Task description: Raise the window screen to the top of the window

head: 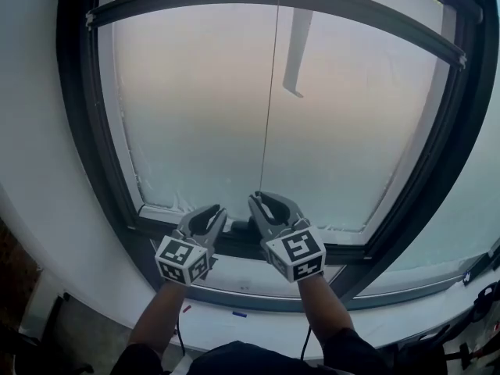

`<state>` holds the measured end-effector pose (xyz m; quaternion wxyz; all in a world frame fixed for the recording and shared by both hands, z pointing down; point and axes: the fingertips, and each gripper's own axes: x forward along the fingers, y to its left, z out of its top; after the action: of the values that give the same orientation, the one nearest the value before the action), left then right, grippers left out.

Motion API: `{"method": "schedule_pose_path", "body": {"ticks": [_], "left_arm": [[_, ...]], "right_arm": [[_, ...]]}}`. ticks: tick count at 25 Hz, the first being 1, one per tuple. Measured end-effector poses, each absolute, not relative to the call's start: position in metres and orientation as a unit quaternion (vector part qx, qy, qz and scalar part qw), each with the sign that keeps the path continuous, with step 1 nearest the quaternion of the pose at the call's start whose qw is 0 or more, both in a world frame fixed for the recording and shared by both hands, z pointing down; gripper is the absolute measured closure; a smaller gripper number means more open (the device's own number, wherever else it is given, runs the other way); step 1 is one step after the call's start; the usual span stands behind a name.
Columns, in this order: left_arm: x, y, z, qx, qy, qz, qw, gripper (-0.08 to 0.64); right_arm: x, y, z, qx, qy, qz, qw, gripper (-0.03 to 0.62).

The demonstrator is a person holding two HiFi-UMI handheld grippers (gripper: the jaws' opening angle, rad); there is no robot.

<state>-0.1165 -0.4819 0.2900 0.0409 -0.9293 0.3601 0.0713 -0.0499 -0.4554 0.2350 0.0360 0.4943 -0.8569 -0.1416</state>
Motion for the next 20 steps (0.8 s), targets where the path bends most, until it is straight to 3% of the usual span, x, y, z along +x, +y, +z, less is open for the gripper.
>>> {"method": "schedule_pose_path", "body": {"ticks": [20], "left_arm": [[-0.125, -0.488, 0.288, -0.929, 0.363, 0.058, 0.049, 0.495]], "right_arm": [[-0.056, -0.469, 0.157, 0.502, -0.834, -0.226, 0.021, 0.537]]}}
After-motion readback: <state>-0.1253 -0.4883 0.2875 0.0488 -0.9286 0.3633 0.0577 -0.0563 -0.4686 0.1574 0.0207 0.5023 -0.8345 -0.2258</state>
